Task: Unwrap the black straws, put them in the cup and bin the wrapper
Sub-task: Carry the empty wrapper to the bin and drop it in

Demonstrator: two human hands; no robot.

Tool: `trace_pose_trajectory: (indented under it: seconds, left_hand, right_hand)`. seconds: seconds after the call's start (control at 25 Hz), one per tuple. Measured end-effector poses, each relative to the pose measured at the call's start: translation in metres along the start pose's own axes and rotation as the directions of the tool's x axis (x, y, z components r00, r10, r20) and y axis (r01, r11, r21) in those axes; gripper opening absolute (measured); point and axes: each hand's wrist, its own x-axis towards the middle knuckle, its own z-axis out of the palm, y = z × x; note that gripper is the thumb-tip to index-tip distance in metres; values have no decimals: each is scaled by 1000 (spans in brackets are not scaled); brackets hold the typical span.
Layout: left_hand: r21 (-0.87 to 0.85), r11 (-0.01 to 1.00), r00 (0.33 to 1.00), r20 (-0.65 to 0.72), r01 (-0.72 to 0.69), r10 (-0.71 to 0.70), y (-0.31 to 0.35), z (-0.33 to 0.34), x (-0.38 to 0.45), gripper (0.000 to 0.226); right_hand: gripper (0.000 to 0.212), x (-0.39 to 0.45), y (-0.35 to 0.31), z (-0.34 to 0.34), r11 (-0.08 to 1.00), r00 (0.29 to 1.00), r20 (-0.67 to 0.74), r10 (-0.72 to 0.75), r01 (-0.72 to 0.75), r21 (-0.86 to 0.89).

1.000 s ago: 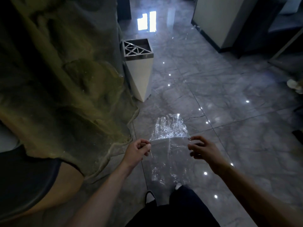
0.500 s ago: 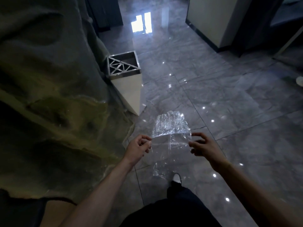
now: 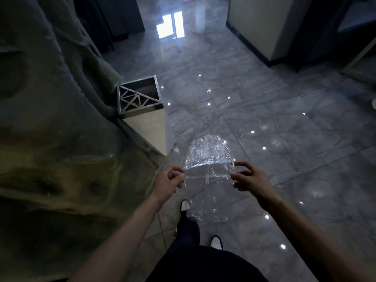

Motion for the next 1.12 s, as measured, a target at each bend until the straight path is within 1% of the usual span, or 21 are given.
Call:
trace_pose_trajectory:
  seconds: [0.16, 0.24, 0.36, 0.6, 0.72, 0.84, 0.92, 1.12]
  left_hand:
    - [-12, 1000, 1000, -2, -16, 16, 12, -19, 70, 17]
    - [-22, 999, 999, -24, -23, 23, 22, -32, 109, 18]
    - [-28, 1000, 999, -42, -7, 5, 39, -55, 166, 16]
    - [-10, 1000, 1000, -17, -9, 8, 75, -87, 255, 8]
    - [-8, 1000, 1000, -8, -4, 4, 91, -93, 294, 12]
    - [9, 1000, 1000, -25, -5, 6, 107, -93, 336, 20]
    - [-2, 1000, 999, -53, 8, -8, 118, -91, 365, 21]
    - [-87, 995, 982, -179, 43, -58, 153, -62, 431, 23]
  right_hand:
    - [29, 67, -36, 11, 1000, 1000, 4, -4, 4, -26]
    - [29, 103, -59, 20, 999, 1000, 1, -15, 15, -39]
    - [28, 156, -95, 35, 998, 1000, -15, -21, 20, -57]
    - [29, 243, -144, 53, 998, 999, -40, -10, 8, -61]
    - [29, 284, -164, 51, 998, 999, -35, -8, 6, -63]
    - [31, 333, -186, 43, 996, 1000, 1, -18, 18, -88]
    - [33, 370, -203, 38, 993, 999, 34, -21, 25, -116]
    - [37, 463, -250, 4, 983, 989, 146, -33, 58, -173]
